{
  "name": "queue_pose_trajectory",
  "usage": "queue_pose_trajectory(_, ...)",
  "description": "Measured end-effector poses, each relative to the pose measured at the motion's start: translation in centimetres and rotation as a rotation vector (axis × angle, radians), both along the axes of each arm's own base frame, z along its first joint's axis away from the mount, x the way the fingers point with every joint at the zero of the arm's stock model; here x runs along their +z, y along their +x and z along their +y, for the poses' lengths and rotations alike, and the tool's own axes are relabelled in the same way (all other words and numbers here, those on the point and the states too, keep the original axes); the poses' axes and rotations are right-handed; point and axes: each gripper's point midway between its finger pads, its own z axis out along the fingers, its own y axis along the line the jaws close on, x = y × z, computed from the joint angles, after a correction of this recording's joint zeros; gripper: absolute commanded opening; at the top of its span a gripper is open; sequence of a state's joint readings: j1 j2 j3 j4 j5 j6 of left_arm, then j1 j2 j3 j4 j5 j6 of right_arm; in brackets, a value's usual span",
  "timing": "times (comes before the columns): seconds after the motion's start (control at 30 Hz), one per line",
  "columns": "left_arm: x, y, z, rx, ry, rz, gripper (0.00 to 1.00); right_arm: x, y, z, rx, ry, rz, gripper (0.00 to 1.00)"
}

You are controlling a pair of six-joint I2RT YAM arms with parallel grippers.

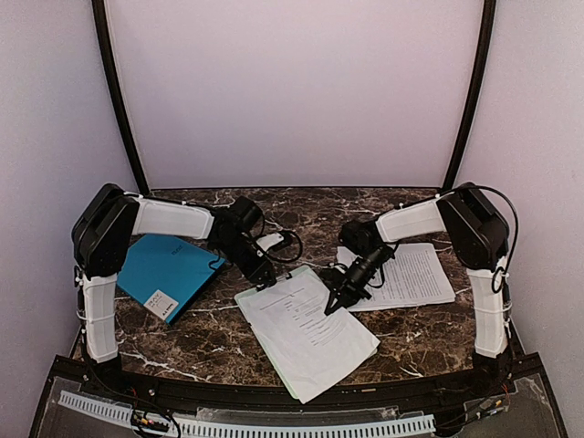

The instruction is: Put the files into the folder

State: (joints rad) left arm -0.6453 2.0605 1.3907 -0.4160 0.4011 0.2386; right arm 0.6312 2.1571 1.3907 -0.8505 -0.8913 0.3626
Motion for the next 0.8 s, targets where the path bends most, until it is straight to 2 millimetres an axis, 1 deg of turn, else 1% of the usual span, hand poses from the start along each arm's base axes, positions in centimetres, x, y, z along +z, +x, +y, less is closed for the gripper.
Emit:
queue_pose_trajectory(0.3, 0.0, 0.1, -0.1, 0.001, 0.018, -0.022, 0.01, 0.2, -0.4, 0.2, -0.012, 0.034, 0.035, 0.00)
queue_pose_trajectory(0.63, 0.0, 0.2, 0.0, 0.004, 0.040, -0.047, 0.01, 0.7, -1.1, 0.0, -0.004, 0.047, 0.075, 0.00)
queue_pose_trajectory(0.8, 0.0, 0.4, 0.0, 0.007, 0.045, -0.056, 0.01, 0.8, -1.0, -0.2, -0.013, 0.048, 0.085, 0.00)
